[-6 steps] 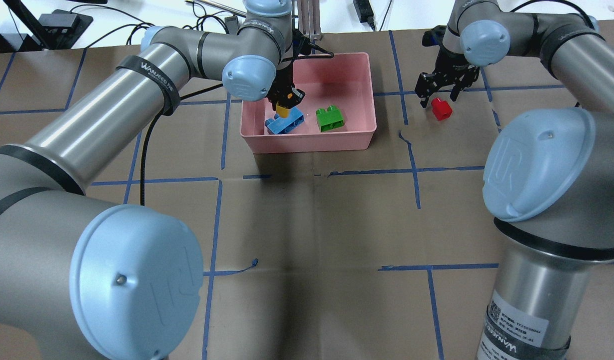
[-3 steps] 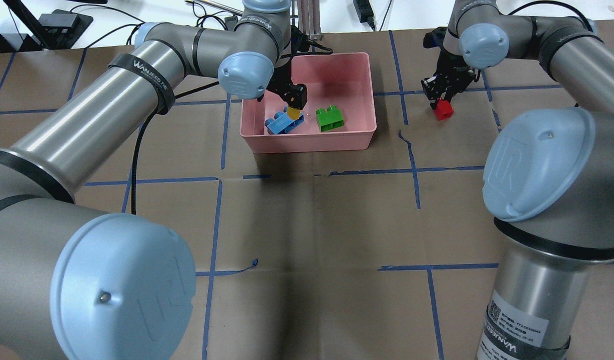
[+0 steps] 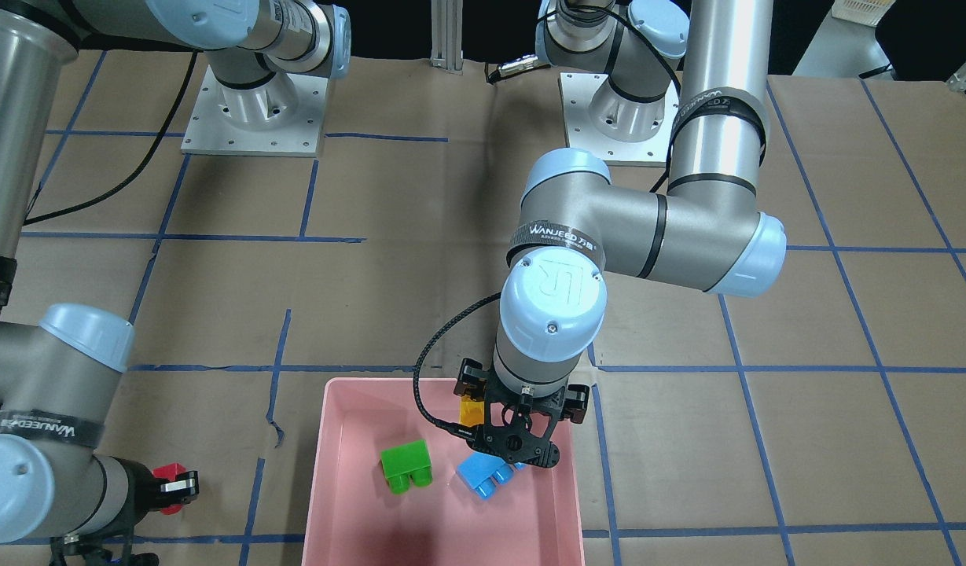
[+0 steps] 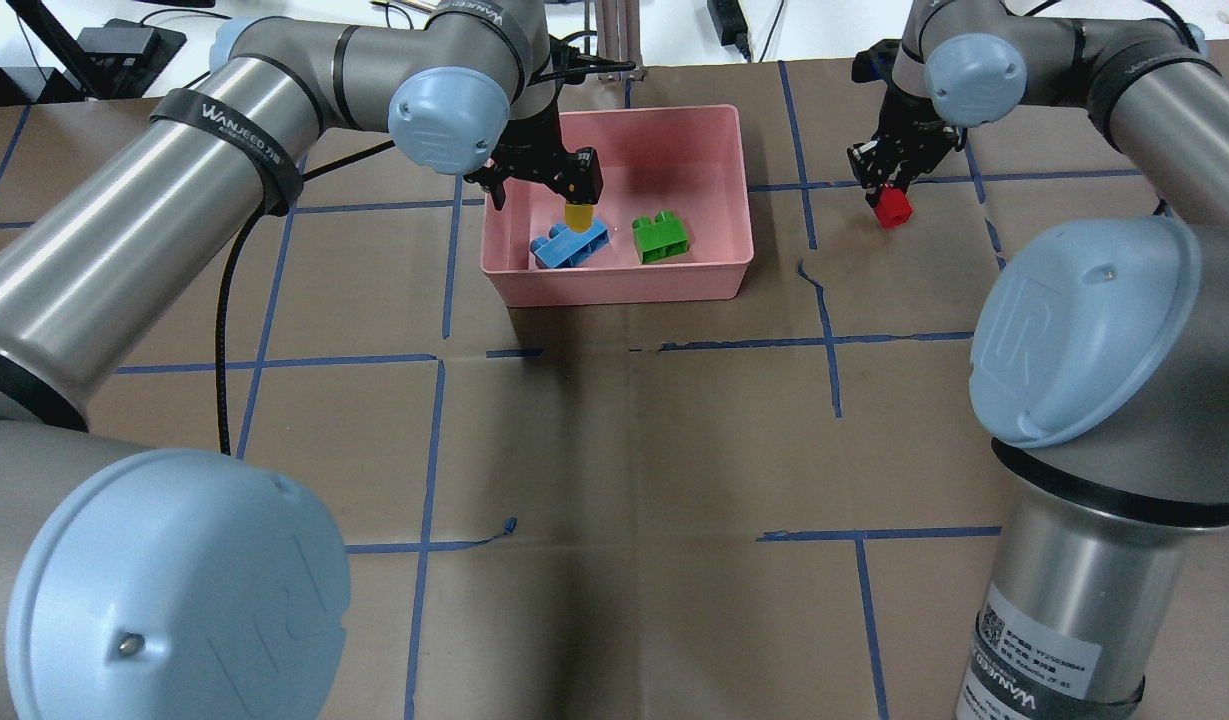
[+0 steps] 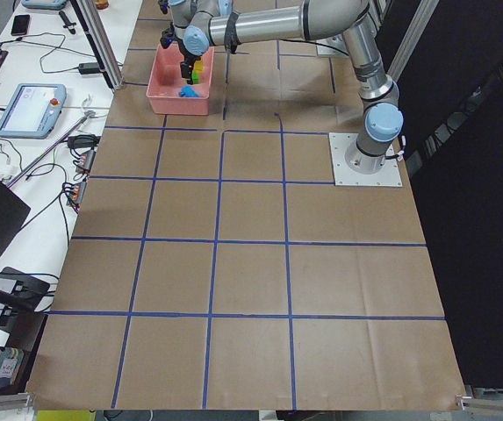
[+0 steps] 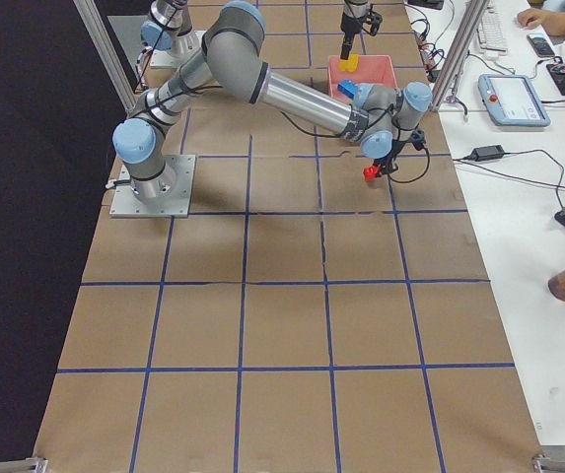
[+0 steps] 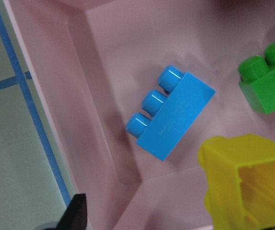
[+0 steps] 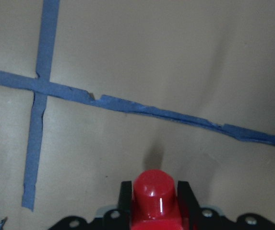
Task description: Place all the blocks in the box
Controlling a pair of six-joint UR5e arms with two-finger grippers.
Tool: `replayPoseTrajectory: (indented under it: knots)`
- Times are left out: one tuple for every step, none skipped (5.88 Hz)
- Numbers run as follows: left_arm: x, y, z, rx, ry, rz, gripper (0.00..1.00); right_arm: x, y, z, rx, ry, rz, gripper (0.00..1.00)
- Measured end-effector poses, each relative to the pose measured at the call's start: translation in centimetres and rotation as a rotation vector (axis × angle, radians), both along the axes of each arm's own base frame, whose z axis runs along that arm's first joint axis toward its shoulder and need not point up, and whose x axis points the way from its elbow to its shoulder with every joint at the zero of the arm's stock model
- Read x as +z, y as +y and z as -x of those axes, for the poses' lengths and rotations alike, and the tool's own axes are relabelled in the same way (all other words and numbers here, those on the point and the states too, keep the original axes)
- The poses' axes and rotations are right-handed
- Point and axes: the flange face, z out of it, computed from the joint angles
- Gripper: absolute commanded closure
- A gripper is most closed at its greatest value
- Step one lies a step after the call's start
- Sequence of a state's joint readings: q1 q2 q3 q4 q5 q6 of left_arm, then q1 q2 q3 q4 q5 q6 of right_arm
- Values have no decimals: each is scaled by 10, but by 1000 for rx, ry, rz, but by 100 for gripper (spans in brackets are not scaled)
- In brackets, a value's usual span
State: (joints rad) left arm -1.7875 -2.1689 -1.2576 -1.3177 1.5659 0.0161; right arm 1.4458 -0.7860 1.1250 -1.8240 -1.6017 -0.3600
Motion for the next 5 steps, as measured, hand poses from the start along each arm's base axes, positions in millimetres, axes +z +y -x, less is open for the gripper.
replayPoseTrajectory:
  knots:
    - [-2, 0, 0, 14, 15, -6, 1, 45, -3, 0, -14, 3, 32, 90]
    - [-2, -1, -1, 18, 19, -8, 0, 94, -1, -3, -47, 1, 41, 90]
    - [-3, -1, -2, 20, 20, -9, 0, 137, 4, -10, -96, -3, 36, 90]
    - [-3, -2, -2, 20, 20, -9, 0, 165, 10, -15, -134, -4, 31, 90]
    - [-3, -2, -2, 20, 19, -9, 0, 178, 14, -19, -150, -4, 28, 90]
